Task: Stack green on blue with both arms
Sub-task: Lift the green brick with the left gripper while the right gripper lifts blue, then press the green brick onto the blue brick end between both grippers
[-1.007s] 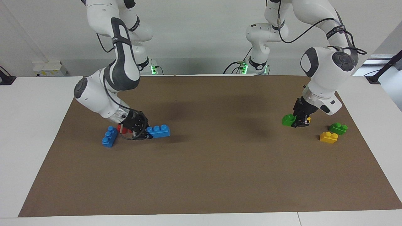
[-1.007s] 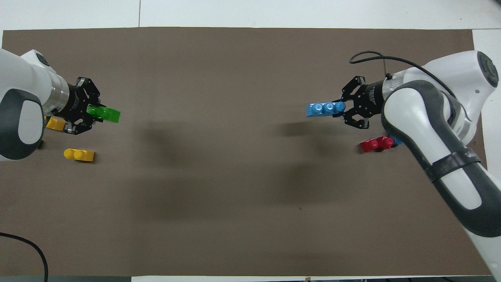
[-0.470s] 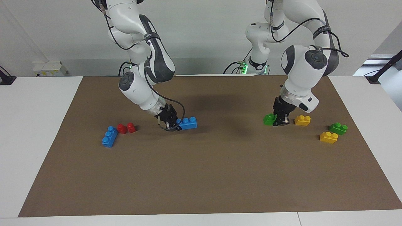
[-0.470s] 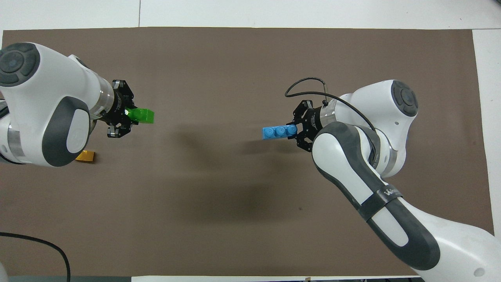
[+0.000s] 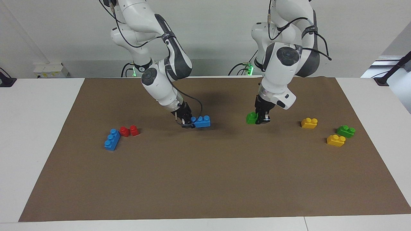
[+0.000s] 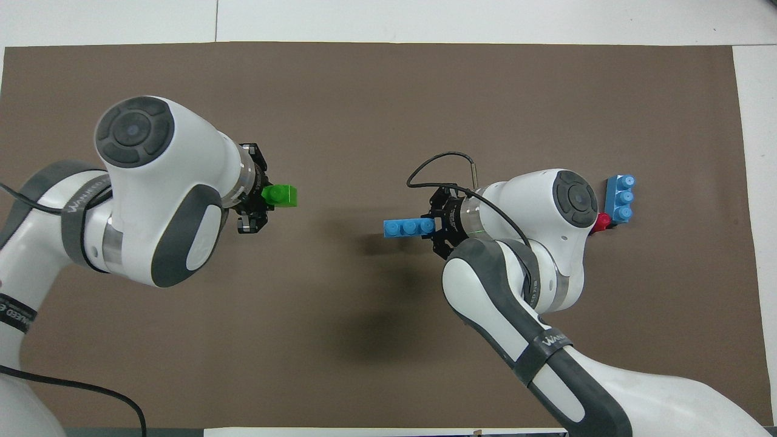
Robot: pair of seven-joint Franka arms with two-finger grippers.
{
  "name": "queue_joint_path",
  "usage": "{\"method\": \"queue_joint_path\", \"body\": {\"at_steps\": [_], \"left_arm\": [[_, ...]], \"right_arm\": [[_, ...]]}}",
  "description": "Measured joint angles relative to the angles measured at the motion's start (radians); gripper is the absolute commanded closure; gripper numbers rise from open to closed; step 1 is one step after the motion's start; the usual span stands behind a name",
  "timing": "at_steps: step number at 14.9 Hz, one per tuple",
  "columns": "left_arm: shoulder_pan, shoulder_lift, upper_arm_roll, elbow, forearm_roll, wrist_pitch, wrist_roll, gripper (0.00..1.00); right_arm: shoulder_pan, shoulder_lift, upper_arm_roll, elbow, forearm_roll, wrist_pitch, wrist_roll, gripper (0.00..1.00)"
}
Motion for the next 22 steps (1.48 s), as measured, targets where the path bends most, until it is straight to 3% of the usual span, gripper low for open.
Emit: {"method": "queue_joint_path", "body": {"at_steps": [6, 13, 22], "left_arm": [[-0.124, -0.014, 0.001, -0.051, 0.029, 0.074, -0.183, 1.0], [-0.239, -0.013, 0.0, -0.118, 0.081, 0.15, -0.339, 1.0], [-0.298, 0.029, 0.0, -0.139, 0.109, 0.239, -0.444, 1.0]], "right_arm": [[0.048, 0.007, 0.0, -0.069, 0.001, 0.1, 0.009, 1.0], [0.07, 0.037, 0.0, -0.075, 0.006, 0.154, 0.067, 1.0], [0.091, 0.056, 0.0, -0.087, 0.007, 0.209, 0.072, 1.0]]}}
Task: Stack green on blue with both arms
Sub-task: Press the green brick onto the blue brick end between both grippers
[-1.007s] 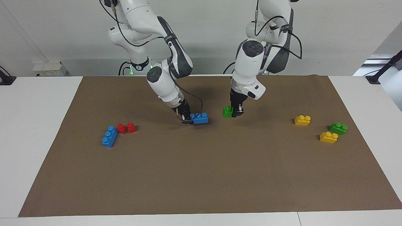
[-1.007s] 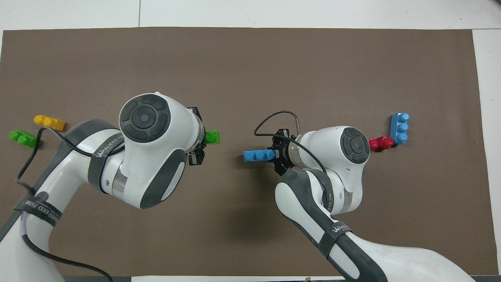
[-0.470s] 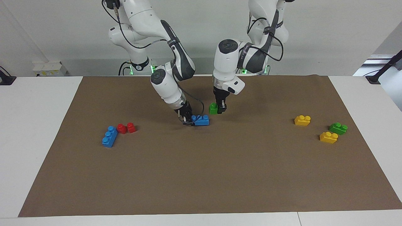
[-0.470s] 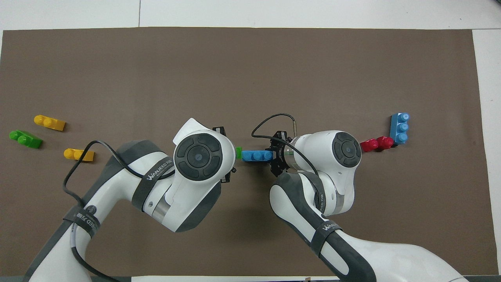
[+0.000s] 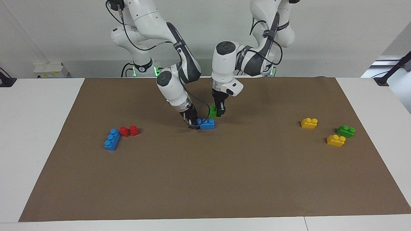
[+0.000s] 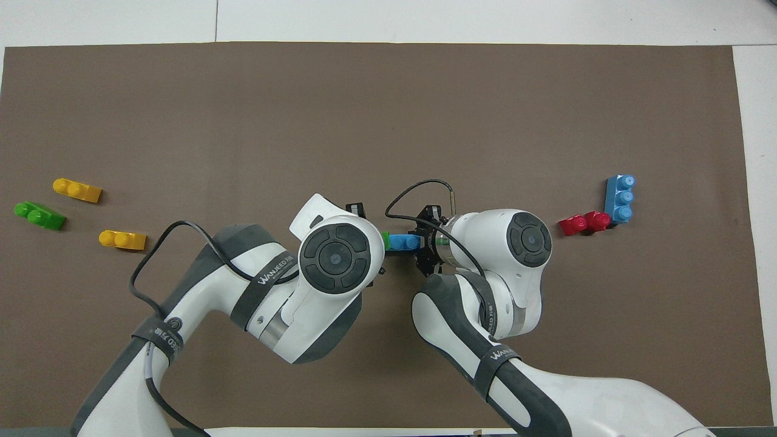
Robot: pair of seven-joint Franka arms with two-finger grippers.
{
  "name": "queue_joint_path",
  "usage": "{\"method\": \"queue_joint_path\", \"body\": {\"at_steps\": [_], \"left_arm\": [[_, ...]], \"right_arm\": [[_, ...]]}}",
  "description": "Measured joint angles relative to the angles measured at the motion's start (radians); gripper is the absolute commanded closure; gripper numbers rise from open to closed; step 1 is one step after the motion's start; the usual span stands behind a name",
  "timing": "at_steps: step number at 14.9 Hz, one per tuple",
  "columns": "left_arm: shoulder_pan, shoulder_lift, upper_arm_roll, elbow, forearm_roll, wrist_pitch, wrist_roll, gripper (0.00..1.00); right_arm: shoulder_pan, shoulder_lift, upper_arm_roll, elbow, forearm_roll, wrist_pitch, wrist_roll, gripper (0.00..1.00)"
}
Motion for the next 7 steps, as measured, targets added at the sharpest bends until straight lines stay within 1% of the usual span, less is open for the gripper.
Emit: {"method": "queue_joint_path", "body": {"at_steps": [7], "left_arm": [[-0.019, 0.063, 0.001, 0.024, 0.025, 0.036, -0.043, 1.0]], "right_arm": [[0.001, -0.001, 0.0, -0.003, 0.002, 0.008, 0.0, 1.0]]}}
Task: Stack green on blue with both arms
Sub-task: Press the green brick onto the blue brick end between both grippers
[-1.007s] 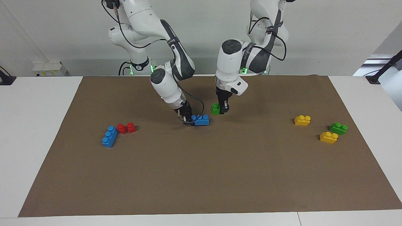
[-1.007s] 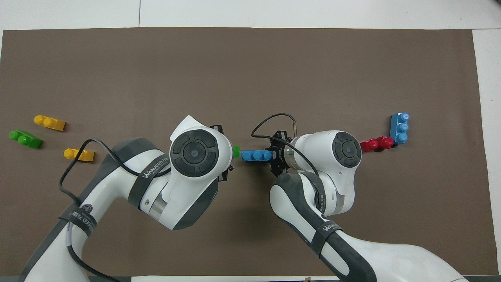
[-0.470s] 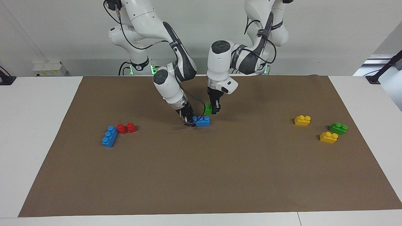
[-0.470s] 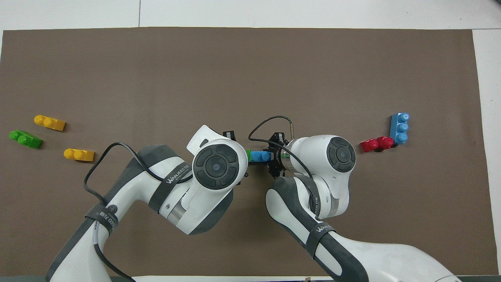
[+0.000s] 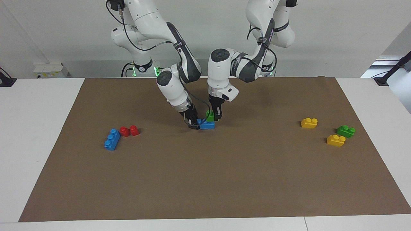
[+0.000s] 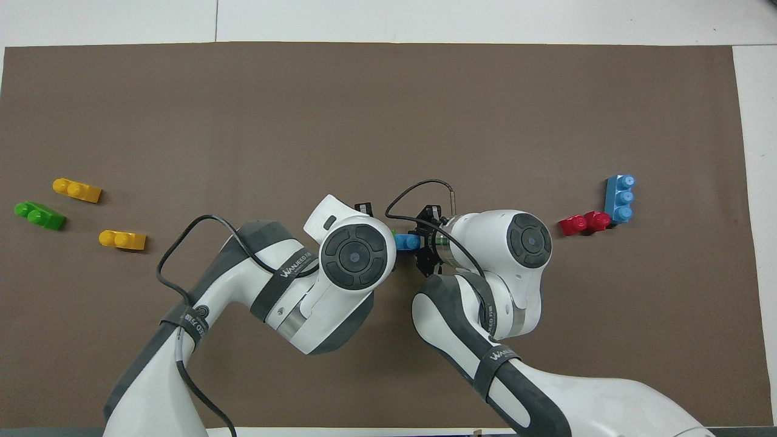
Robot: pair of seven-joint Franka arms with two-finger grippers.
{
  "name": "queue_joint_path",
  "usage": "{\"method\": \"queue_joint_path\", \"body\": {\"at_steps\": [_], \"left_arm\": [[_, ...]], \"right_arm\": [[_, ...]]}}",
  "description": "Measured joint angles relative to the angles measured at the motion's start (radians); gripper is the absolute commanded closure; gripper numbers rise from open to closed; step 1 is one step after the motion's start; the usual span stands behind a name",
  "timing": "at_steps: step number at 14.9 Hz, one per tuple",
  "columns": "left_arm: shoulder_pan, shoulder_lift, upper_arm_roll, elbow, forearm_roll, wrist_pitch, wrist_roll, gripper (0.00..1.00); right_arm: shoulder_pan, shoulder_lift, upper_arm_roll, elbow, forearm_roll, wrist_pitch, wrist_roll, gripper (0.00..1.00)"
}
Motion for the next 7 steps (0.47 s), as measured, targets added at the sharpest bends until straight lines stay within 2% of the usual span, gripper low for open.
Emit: {"method": "queue_joint_path", "body": {"at_steps": [7], "left_arm": [[-0.021, 0.029, 0.0, 0.013, 0.012, 0.002, -0.017, 1.0]], "right_arm": [[0.001, -0.001, 0.0, -0.003, 0.003, 0.005, 0.0, 1.0]]}}
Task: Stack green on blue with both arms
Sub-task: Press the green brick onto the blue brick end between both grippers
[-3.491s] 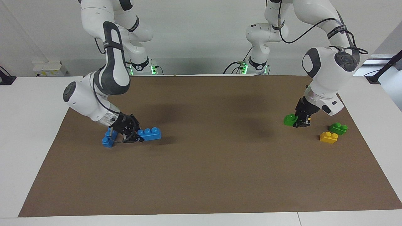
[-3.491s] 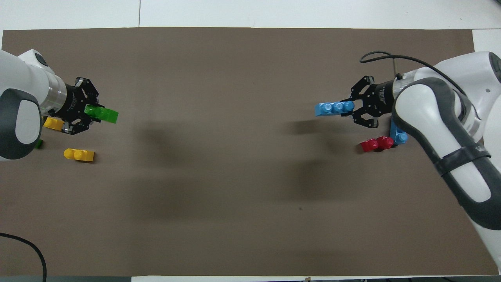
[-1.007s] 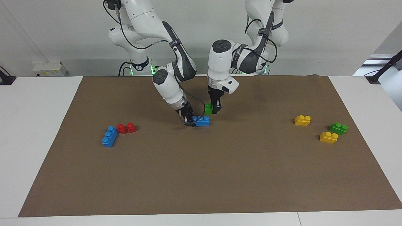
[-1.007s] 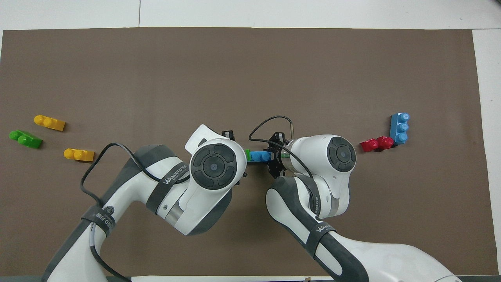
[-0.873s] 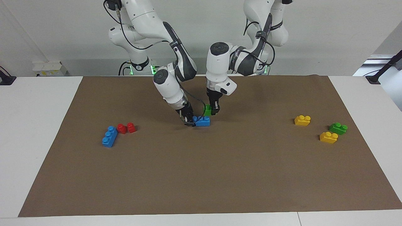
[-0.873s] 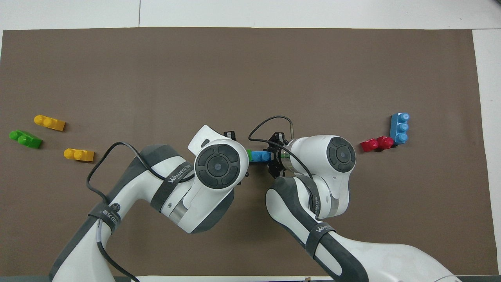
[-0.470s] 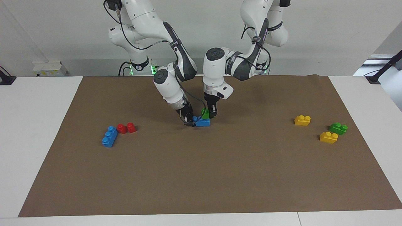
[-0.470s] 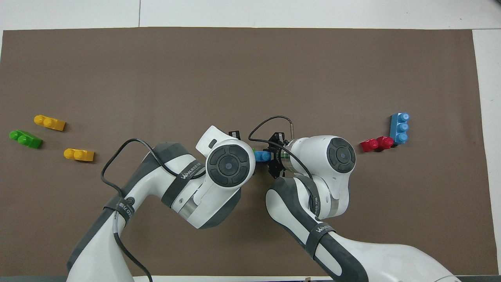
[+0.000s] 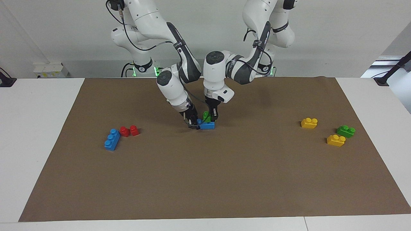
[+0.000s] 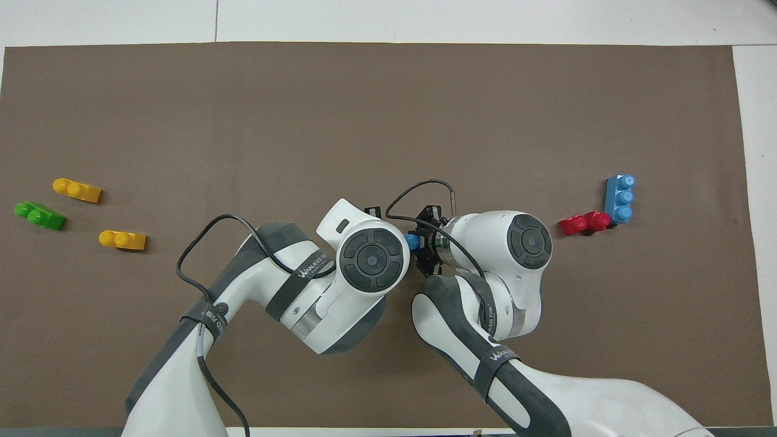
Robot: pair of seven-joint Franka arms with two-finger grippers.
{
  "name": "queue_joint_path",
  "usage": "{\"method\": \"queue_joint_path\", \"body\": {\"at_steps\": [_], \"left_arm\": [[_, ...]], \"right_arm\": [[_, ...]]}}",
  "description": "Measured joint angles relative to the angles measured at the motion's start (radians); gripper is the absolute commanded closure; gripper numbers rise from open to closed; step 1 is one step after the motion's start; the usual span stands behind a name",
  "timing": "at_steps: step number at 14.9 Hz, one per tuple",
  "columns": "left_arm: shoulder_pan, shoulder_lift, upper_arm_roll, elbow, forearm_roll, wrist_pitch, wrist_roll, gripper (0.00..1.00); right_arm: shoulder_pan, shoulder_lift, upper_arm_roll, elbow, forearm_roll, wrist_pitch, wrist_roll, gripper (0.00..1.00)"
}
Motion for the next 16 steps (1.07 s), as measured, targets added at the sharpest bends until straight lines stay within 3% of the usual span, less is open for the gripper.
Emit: {"method": "queue_joint_path", "body": {"at_steps": [13, 14, 15, 16], "left_arm": [[-0.014, 0.035, 0.001, 0.015, 0.054, 0.007, -0.013, 1.0], [-0.015, 0.038, 0.001, 0.016, 0.058, 0.007, -0.013, 0.79], [-0.016, 0.042, 0.001, 0.017, 0.068, 0.008, -0.013, 0.06], [-0.019, 0.042, 0.001, 0.018, 0.08, 0.007, -0.011, 0.0]], "right_arm": [[0.001, -0.002, 0.001, -0.005, 0.0, 0.007, -0.004, 1.0], [0.002, -0.002, 0.001, -0.005, 0.0, 0.008, -0.004, 1.0], [0.002, -0.002, 0.001, -0.005, 0.0, 0.008, -0.004, 1.0], [0.002, -0.003, 0.001, -0.006, 0.0, 0.009, -0.004, 1.0]]}}
